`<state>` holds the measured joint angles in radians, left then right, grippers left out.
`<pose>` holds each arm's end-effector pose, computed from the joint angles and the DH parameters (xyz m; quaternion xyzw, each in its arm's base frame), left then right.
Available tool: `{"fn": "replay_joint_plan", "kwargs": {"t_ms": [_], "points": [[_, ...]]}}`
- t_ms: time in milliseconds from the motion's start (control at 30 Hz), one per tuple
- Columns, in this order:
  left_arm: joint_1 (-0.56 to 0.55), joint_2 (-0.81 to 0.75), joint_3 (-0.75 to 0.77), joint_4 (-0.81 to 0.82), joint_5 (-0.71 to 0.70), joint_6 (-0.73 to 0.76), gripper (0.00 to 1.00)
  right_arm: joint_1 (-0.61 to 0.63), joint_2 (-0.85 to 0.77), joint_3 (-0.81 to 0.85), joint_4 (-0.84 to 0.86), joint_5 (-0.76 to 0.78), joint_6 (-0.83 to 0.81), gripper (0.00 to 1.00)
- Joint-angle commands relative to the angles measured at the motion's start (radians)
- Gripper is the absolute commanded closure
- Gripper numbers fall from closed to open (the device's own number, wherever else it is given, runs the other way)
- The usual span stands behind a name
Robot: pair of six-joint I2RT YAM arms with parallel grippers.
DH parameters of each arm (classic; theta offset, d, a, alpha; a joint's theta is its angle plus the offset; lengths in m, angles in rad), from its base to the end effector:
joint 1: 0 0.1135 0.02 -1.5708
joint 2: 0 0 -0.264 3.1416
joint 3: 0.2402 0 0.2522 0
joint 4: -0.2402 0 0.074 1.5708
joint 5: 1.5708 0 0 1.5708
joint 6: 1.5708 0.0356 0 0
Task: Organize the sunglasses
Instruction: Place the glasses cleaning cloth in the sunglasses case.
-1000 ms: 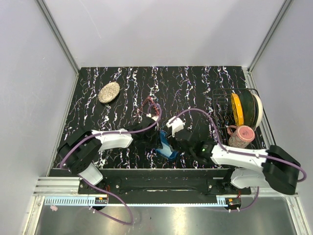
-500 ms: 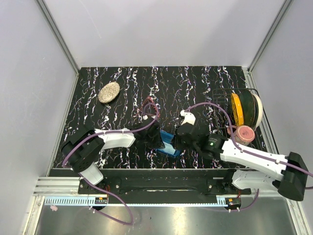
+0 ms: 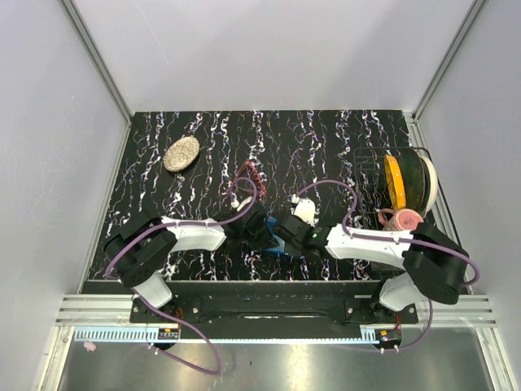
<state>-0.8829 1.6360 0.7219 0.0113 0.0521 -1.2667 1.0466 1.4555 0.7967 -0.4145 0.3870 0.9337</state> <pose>0.1904 -0.2346 0.1336 -0.1717 0.9287 -0.2999 0.1343 0.1473 0.2280 0.1792 -0.0064 0.9523 0.0998 0.2884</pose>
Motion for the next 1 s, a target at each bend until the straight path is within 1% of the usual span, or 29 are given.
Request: {"fn": "replay_joint_plan", "kwargs": {"t_ms": [0,133,367,433,467,500,567,600,667,700,833,967], "points": [[-0.007,-0.024,-0.044,0.033,-0.078,-0.054,0.87,0.006,0.048,0.044,0.040,0.111,0.042,0.95],[-0.007,-0.012,-0.049,0.058,-0.058,-0.048,0.87,0.004,0.083,0.042,0.059,0.130,0.036,0.96],[-0.010,-0.011,-0.055,0.104,-0.021,-0.025,0.81,0.004,0.120,0.006,0.103,0.139,0.030,0.96],[-0.008,-0.025,-0.047,0.104,-0.020,-0.004,0.76,0.006,0.124,-0.005,0.103,0.139,0.028,0.96],[-0.010,-0.050,-0.045,0.093,-0.030,0.024,0.73,0.006,0.124,-0.010,0.103,0.138,0.030,0.96],[-0.008,-0.063,-0.041,0.092,-0.034,0.039,0.68,0.006,0.123,-0.014,0.103,0.139,0.030,0.96],[-0.010,-0.112,-0.032,0.064,-0.050,0.097,0.63,0.006,0.123,-0.025,0.098,0.141,0.028,0.96],[-0.010,-0.126,-0.027,0.047,-0.049,0.119,0.62,0.004,0.121,-0.028,0.095,0.142,0.028,0.96],[-0.008,-0.175,-0.018,-0.005,-0.113,0.165,0.60,0.004,0.120,-0.037,0.097,0.141,0.027,0.96],[-0.010,-0.192,-0.021,-0.008,-0.123,0.179,0.59,0.006,0.123,-0.039,0.097,0.141,0.028,0.96],[-0.010,-0.272,-0.067,-0.080,-0.188,0.204,0.59,0.004,0.124,-0.037,0.097,0.142,0.024,0.96],[-0.010,-0.341,-0.114,-0.138,-0.264,0.202,0.64,0.004,0.134,-0.031,0.095,0.144,0.019,0.96]]}}
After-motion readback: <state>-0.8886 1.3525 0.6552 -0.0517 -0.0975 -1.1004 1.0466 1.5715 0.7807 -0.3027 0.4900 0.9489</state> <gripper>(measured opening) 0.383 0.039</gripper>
